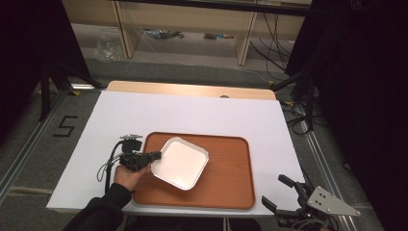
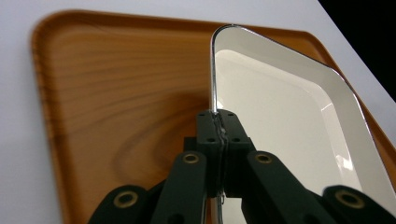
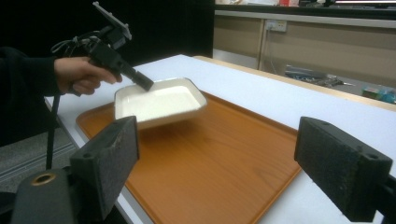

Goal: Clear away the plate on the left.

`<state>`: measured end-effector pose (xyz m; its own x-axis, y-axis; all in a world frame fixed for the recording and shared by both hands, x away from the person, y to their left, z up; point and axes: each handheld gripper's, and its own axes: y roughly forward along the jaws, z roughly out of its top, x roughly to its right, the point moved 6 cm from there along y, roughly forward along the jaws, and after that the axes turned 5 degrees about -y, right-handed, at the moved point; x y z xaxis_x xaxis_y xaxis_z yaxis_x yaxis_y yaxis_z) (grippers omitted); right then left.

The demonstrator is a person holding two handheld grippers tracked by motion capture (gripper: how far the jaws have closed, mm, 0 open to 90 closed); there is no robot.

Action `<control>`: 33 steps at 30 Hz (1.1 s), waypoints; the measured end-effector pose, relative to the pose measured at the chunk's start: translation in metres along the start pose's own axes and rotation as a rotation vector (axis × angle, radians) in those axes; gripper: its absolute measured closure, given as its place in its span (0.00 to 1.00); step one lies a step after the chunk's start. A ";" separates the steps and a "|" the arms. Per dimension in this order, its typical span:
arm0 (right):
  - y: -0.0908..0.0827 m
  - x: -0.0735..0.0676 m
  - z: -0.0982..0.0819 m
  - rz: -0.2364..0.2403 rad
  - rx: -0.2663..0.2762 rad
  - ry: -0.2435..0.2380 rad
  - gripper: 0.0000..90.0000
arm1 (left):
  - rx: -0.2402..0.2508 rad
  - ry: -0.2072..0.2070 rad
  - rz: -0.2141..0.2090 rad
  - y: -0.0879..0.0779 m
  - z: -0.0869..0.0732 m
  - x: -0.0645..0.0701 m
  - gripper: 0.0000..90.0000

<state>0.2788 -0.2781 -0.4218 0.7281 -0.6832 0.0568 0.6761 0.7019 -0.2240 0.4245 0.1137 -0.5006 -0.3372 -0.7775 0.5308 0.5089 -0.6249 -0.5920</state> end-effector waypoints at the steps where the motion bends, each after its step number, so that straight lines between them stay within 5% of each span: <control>1: 0.000 0.000 0.000 -0.004 -0.006 0.000 0.17 | -0.009 0.008 -0.002 0.002 -0.002 0.002 0.98; 6: 0.001 0.001 0.000 -0.025 0.012 0.002 0.17 | -0.054 0.043 -0.016 0.019 -0.011 0.015 0.98; 8: 0.000 0.000 0.000 0.002 -0.003 0.002 0.17 | -0.072 0.070 -0.014 0.022 -0.014 0.017 0.98; 9: -0.001 0.000 -0.001 -0.005 -0.013 -0.006 0.17 | -0.072 0.044 -0.001 0.024 -0.016 0.018 0.98; 13: -0.001 0.000 -0.001 0.009 -0.022 0.002 0.17 | -0.116 0.075 0.020 0.032 -0.026 0.018 0.98; 15: -0.001 0.000 0.000 -0.005 -0.014 -0.004 0.17 | -0.130 0.076 -0.004 0.033 -0.030 0.019 0.98; 17: -0.001 0.000 -0.001 -0.006 -0.015 -0.008 0.17 | -0.127 0.121 -0.006 0.034 -0.029 0.019 0.98; 18: -0.001 0.000 0.000 -0.005 -0.007 -0.003 0.17 | -0.132 0.080 0.010 0.032 -0.031 0.020 0.98; 20: -0.001 -0.002 -0.001 0.017 -0.028 0.026 0.17 | -0.135 0.078 0.015 0.031 -0.032 0.020 0.97; 21: -0.001 0.000 -0.001 -0.004 -0.024 -0.002 0.17 | -0.131 0.112 0.002 0.031 -0.031 0.018 0.97; 23: 0.000 -0.001 -0.001 -0.003 -0.018 0.012 0.17 | -0.135 0.106 0.006 0.030 -0.033 0.018 0.97; 24: -0.002 0.001 -0.001 0.001 -0.032 -0.006 0.17 | -0.135 0.156 -0.020 0.031 -0.032 0.015 0.97; 25: -0.002 0.001 -0.001 0.003 -0.030 -0.003 0.17 | -0.137 0.099 -0.001 0.029 -0.035 0.017 0.97; 26: 0.000 -0.002 -0.001 0.002 -0.016 0.028 0.17 | -0.138 0.099 0.003 0.028 -0.035 0.016 0.97; 33: 0.000 0.000 -0.001 0.000 -0.014 0.010 0.17 | -0.165 0.050 0.042 0.013 -0.045 0.014 0.95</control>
<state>0.2785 -0.2778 -0.4229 0.7266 -0.6855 0.0469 0.6747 0.6989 -0.2374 0.3902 0.0915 -0.5281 -0.3595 -0.8033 0.4749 0.3880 -0.5915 -0.7068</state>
